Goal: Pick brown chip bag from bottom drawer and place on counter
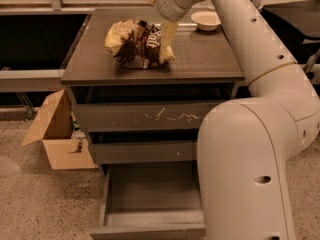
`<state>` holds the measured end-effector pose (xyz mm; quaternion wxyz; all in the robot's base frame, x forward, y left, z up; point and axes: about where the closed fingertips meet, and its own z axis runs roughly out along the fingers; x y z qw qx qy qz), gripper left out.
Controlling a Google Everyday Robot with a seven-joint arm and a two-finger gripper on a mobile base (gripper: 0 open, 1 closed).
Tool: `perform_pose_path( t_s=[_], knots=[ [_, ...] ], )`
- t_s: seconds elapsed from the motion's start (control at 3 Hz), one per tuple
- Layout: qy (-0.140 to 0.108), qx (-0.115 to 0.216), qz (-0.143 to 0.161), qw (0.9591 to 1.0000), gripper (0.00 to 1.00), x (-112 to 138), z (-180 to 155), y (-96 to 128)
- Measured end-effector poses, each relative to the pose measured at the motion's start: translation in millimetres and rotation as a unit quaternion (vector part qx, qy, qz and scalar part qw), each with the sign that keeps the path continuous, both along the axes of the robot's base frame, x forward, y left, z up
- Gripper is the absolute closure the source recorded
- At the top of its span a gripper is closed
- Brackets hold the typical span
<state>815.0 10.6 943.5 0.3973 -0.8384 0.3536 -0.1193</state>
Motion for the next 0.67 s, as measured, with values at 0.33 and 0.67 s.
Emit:
perform_pose_path(
  t_s=[0.33,0.67],
  knots=[
    [-0.017,0.011,-0.011,0.9997,0.00,-2.6,20.4,-11.3],
    [-0.031,0.041,-0.020,0.9985,0.00,-17.0,47.2,-28.5]
  ],
)
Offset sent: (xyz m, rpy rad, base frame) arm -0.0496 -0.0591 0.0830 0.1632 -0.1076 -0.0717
